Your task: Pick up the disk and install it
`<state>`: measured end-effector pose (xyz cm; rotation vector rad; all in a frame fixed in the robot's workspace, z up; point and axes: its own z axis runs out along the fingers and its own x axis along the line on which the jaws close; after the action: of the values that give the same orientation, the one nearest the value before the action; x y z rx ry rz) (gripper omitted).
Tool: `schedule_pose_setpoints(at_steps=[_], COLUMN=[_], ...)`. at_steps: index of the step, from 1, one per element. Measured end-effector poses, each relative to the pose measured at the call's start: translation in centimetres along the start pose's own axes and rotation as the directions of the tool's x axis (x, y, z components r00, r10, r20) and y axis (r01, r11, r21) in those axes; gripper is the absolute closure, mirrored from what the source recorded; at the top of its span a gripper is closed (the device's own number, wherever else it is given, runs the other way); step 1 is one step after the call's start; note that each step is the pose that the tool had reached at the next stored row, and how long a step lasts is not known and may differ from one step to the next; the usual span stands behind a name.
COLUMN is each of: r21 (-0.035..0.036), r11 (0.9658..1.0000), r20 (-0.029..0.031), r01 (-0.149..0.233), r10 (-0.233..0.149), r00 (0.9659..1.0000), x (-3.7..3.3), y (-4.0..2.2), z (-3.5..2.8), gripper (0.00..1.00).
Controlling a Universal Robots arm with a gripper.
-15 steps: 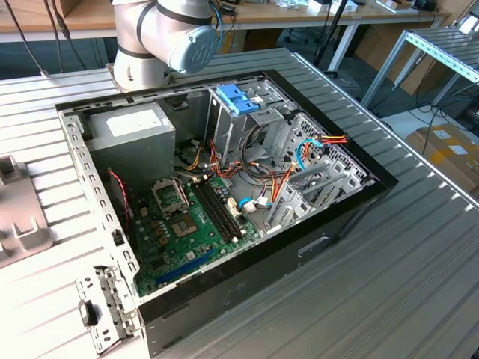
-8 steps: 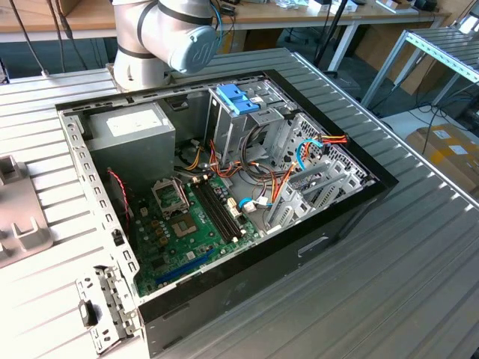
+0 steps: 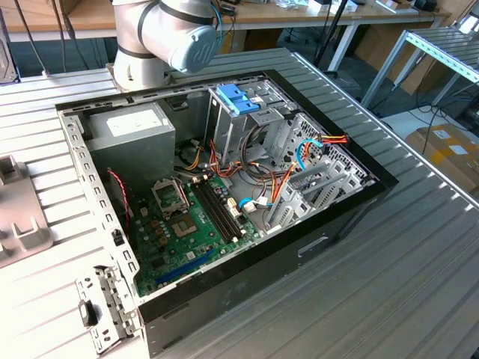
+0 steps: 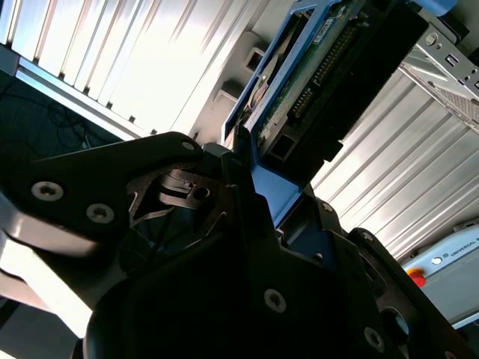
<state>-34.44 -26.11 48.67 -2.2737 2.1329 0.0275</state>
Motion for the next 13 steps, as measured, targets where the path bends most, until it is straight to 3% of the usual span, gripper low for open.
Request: schedule_pose_setpoints(at_steps=[13], r21=[0.0000], r11=[1.0000], r20=[0.0000], r01=[0.000], r10=[0.000], r00=[1.0000], x=[0.11], y=[-1.63], z=[0.05], gripper=[0.63])
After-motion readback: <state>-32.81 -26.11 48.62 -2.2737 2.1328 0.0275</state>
